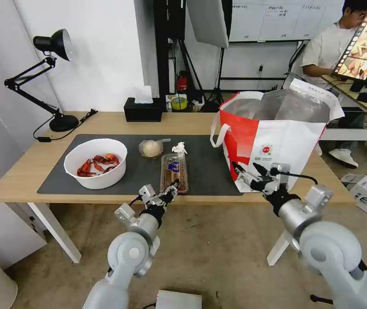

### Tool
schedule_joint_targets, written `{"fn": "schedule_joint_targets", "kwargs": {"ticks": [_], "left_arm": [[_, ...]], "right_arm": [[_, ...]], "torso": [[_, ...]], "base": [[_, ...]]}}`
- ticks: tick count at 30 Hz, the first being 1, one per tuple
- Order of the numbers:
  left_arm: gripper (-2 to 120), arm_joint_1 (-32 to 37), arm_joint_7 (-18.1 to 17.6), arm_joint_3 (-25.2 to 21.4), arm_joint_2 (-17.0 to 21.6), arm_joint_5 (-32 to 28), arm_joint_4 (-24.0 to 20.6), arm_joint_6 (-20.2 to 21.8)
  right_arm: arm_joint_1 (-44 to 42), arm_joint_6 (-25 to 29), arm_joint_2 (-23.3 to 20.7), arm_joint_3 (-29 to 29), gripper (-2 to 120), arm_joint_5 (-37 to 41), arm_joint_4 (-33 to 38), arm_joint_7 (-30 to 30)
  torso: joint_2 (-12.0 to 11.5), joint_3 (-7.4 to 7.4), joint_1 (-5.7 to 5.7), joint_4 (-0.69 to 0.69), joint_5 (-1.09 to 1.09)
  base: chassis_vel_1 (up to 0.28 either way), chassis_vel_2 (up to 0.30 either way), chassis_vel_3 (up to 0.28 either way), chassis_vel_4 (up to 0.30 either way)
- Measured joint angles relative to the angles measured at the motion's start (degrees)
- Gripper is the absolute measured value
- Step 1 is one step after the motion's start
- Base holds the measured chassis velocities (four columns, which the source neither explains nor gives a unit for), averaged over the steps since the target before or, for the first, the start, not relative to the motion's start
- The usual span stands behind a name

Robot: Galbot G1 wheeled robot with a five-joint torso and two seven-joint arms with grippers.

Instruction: Pick up the trash from the table and place it into the takeout bag.

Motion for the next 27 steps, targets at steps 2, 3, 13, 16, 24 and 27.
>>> {"fn": "schedule_joint_targets", "kwargs": {"ticks": [2, 3, 13, 16, 24, 27], "left_arm": [[6, 0.13, 0.00, -0.16, 0.01, 0.00, -0.20, 0.00], [0, 0.17, 0.00, -0.31, 0.04, 0.00, -0.31, -0.01], [0, 0.38, 0.01, -0.94, 0.33, -0.12, -0.37, -0.03], [0, 0.51, 0.01, -0.95, 0.23, -0.14, -0.36, -0.03], [0, 0.48, 0.02, -0.95, -0.12, -0.05, -0.15, -0.04], [0, 0.46, 0.03, -1.01, -0.14, -0.03, -0.09, -0.04]], "right_arm": [[2.45, -0.20, -0.26, -2.36, 81, 1.82, -1.14, 1.34], [3.69, -0.29, -0.25, -3.68, 77, 2.43, -1.87, 1.88], [11.75, -0.86, 0.41, -10.91, 54, 6.98, -7.40, 5.27], [14.24, -1.02, 0.48, -13.38, 42, 8.11, -9.68, 5.77], [18.73, -1.60, 0.66, -18.44, 15, 11.69, -12.91, 6.50], [20.32, -1.98, 1.24, -20.32, 2, 13.76, -14.40, 6.89]], "torso": [[0.00, 0.00, 0.00, 0.00, 0.00], [0.00, 0.00, 0.00, 0.00, 0.00], [0.00, 0.00, 0.00, 0.01, 0.00], [0.00, 0.00, 0.00, 0.00, 0.00], [0.00, -0.01, 0.00, 0.00, 0.00], [0.00, -0.01, 0.00, 0.00, -0.01]], "base": [[0.000, 0.000, 0.000, 0.000], [0.000, 0.000, 0.000, 0.000], [0.000, 0.000, 0.000, 0.000], [0.000, 0.000, 0.000, 0.000], [0.000, 0.000, 0.000, 0.000], [0.000, 0.000, 0.000, 0.000]]}}
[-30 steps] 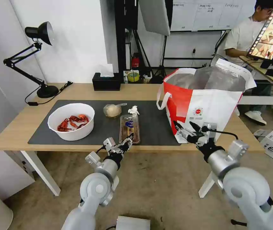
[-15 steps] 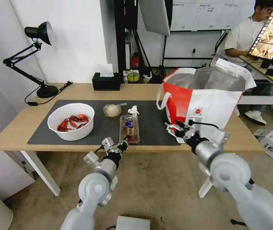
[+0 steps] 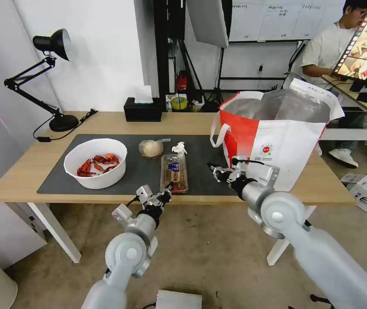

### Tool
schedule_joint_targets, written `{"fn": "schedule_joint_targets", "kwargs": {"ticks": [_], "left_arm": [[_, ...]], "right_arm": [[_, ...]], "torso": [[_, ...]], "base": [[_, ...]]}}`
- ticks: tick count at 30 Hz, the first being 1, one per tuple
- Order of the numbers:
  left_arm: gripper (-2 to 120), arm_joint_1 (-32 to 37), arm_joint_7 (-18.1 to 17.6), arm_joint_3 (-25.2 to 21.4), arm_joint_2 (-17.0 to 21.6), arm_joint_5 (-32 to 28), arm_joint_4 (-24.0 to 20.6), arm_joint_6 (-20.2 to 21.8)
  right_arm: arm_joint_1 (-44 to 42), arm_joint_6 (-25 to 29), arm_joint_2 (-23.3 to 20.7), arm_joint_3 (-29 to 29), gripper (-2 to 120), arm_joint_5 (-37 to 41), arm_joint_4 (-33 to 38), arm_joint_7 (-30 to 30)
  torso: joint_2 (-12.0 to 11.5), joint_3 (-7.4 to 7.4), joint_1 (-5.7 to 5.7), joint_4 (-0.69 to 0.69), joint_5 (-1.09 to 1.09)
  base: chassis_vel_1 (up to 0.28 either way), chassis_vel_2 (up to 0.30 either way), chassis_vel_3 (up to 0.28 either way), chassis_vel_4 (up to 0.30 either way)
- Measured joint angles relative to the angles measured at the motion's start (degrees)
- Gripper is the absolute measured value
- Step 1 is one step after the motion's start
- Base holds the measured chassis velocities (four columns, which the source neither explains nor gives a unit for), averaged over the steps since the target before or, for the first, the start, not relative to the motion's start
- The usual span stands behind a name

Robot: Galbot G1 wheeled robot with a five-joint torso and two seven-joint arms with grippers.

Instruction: Pick up the trash from the table and place it into the takeout bag.

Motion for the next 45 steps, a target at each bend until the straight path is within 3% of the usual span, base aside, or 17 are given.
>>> {"fn": "schedule_joint_targets", "kwargs": {"ticks": [14, 23, 25, 27, 39, 45], "left_arm": [[0, -0.30, 0.05, -0.21, 0.35, 0.01, 0.17, 0.00], [0, -0.29, 0.09, -0.49, 0.40, 0.01, 0.24, 0.00], [0, -0.26, 0.09, -0.50, 0.42, 0.01, 0.24, 0.00], [0, -0.19, 0.11, -0.54, 0.60, 0.01, 0.23, 0.00], [0, 0.33, 0.13, -0.61, 0.87, 0.00, -0.57, 0.00], [0, 0.26, 0.15, -0.33, 0.87, 0.00, -0.63, 0.00]], "right_arm": [[3.88, -0.80, 3.60, -4.97, 0, 1.35, -5.75, 0.18], [4.47, -1.06, 4.39, -5.53, 35, -0.44, -6.79, -0.52], [4.47, -1.06, 4.35, -5.55, 37, -0.51, -6.79, -0.53], [4.65, -1.06, 4.44, -6.18, 50, -0.71, -7.08, -0.54], [7.65, -1.12, 7.61, -7.97, 94, -0.86, -11.84, -0.88], [8.36, -1.22, 8.41, -8.20, 100, -0.82, -12.69, -0.88]], "torso": [[0.00, 0.00, 0.00, 0.00, 0.00], [0.01, 0.00, -0.01, 0.00, 0.01], [0.01, 0.00, 0.00, 0.00, 0.01], [0.01, 0.00, -0.01, -0.01, 0.01], [0.01, 0.00, 0.00, 0.00, 0.00], [0.01, 0.00, -0.01, 0.00, 0.01]], "base": [[0.000, 0.000, 0.000, 0.000], [0.000, 0.000, 0.000, 0.000], [0.000, 0.000, 0.000, 0.000], [0.000, 0.000, 0.000, 0.000], [0.000, 0.000, 0.000, 0.000], [0.000, 0.000, 0.000, 0.000]]}}
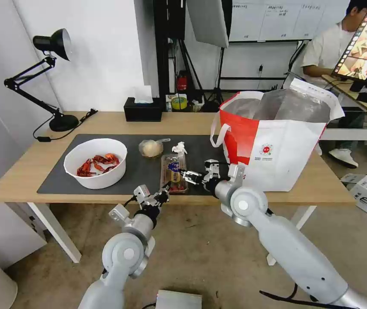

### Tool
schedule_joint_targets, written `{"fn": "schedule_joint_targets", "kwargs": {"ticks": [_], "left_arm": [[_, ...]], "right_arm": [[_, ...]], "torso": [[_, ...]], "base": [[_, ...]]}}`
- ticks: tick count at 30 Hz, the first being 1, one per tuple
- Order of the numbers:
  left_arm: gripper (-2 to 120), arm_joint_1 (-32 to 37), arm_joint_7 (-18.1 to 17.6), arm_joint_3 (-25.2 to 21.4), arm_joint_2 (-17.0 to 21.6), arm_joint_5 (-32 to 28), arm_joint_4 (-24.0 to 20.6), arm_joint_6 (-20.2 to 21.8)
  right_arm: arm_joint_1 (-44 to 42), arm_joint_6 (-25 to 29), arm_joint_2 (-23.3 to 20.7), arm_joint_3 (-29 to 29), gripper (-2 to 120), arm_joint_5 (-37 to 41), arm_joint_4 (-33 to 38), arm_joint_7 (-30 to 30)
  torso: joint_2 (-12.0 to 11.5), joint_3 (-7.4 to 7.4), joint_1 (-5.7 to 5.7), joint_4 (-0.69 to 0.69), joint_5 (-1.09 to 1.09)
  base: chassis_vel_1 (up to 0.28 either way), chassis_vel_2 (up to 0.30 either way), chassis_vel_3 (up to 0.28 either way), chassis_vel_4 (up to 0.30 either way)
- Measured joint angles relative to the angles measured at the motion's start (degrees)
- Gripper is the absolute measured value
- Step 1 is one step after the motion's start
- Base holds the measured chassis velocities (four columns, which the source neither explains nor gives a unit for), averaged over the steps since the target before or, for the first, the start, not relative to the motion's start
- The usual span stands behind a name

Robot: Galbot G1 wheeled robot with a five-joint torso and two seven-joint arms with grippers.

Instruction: Pick up the trash from the table and place it into the takeout bag.

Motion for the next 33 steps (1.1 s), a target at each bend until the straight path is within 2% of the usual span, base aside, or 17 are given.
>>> {"fn": "schedule_joint_targets", "kwargs": {"ticks": [15, 17, 20, 23, 25, 27, 33], "left_arm": [[0, 0.01, 0.04, 0.07, -0.21, 0.00, -0.09, 0.00], [0, 0.02, 0.06, -0.06, -0.22, 0.00, -0.12, 0.00], [0, 0.02, 0.06, -0.12, -0.22, 0.00, -0.12, 0.00], [0, 0.02, 0.09, -0.25, -0.22, 0.00, -0.13, -0.04], [0, 0.02, 0.10, -0.27, -0.22, 0.00, -0.13, -0.04], [0, 0.05, 0.13, -0.28, -0.26, 0.00, -0.12, -0.06], [0, 0.15, 0.17, -0.27, -0.34, 0.00, -0.07, -0.07]], "right_arm": [[3.36, -0.01, 3.22, -2.22, 95, -0.48, -4.83, 0.07], [3.81, 0.01, 3.81, -2.66, 84, -0.76, -5.67, 0.12], [3.86, 0.07, 3.99, -2.86, 78, -1.04, -5.93, 0.13], [3.87, 0.16, 4.41, -3.21, 64, -1.39, -6.18, 0.17], [3.87, 0.16, 4.47, -3.26, 63, -1.41, -6.22, 0.17], [3.86, 0.19, 4.74, -3.58, 54, -1.62, -6.57, 0.18], [3.76, 0.28, 5.19, -3.65, 44, -2.11, -7.00, 0.16]], "torso": [[0.00, 0.00, 0.00, 0.00, 0.00], [0.00, 0.00, 0.00, 0.00, 0.00], [0.00, 0.00, 0.00, 0.00, 0.00], [0.00, 0.00, 0.00, 0.00, 0.00], [0.00, 0.00, 0.00, 0.00, 0.00], [0.00, 0.00, 0.00, 0.00, 0.00], [0.00, -0.01, 0.00, 0.00, 0.00]], "base": [[0.000, 0.000, 0.000, 0.000], [0.000, 0.000, 0.000, 0.000], [0.000, 0.000, 0.000, 0.000], [0.000, 0.000, 0.000, 0.000], [0.000, 0.000, 0.000, 0.000], [0.000, 0.000, 0.000, 0.000], [0.000, 0.000, 0.000, 0.000]]}}
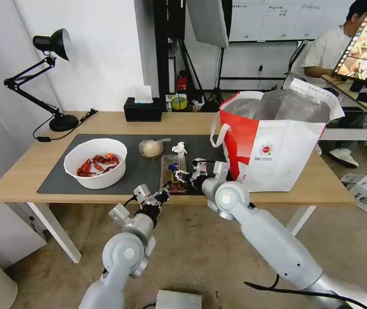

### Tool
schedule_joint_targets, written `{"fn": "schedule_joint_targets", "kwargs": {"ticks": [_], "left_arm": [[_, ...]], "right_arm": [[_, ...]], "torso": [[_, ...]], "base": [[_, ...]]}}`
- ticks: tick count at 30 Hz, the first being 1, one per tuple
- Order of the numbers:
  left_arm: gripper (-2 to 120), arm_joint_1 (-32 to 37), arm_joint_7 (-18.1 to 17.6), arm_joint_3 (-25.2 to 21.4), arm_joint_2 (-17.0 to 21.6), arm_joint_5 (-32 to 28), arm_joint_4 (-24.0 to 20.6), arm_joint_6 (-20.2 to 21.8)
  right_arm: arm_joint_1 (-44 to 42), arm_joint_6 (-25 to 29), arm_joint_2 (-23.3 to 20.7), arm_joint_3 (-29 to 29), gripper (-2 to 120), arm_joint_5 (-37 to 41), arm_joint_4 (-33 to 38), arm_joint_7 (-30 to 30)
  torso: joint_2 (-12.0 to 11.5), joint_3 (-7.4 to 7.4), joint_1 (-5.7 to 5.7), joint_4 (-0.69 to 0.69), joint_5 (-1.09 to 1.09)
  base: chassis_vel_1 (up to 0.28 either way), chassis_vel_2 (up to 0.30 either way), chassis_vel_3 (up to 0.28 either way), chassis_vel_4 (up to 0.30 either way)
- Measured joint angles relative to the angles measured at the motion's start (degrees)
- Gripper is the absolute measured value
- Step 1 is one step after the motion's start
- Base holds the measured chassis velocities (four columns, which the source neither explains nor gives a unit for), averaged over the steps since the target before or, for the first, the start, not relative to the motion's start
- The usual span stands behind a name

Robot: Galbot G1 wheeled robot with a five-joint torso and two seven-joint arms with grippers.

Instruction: Pick up the trash from the table and place it into the takeout bag.

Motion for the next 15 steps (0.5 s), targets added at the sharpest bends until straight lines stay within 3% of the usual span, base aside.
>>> {"fn": "schedule_joint_targets", "kwargs": {"ticks": [1, 8, 9, 15], "left_arm": [[0, 0.02, 0.02, 0.00, -0.01, 0.00, 0.02, -0.01], [0, 0.01, 0.04, 0.02, -0.04, 0.01, 0.12, -0.05], [0, 0.02, 0.05, 0.02, -0.09, 0.02, 0.16, -0.06], [0, 0.21, 0.09, 0.00, -0.11, 0.15, 0.18, -0.09]], "right_arm": [[-0.03, 0.04, 0.12, 0.00, 36, -0.11, -0.04, -0.01], [-0.23, 0.13, 0.15, 0.05, 20, -0.22, -0.05, -0.04], [-0.38, 0.16, 0.15, 0.10, 10, -0.33, -0.07, -0.04], [-0.59, 0.23, 0.27, 0.23, 0, -0.49, -0.13, -0.05]], "torso": [[0.00, 0.00, 0.00, 0.00, 0.00], [0.00, 0.00, 0.00, 0.00, 0.00], [0.00, 0.00, 0.00, -0.01, 0.00], [0.00, 0.00, 0.00, 0.00, 0.00]], "base": [[0.000, 0.000, 0.000, 0.000], [0.000, 0.000, 0.000, 0.000], [0.000, 0.000, 0.000, 0.000], [0.000, 0.000, 0.000, 0.000]]}}
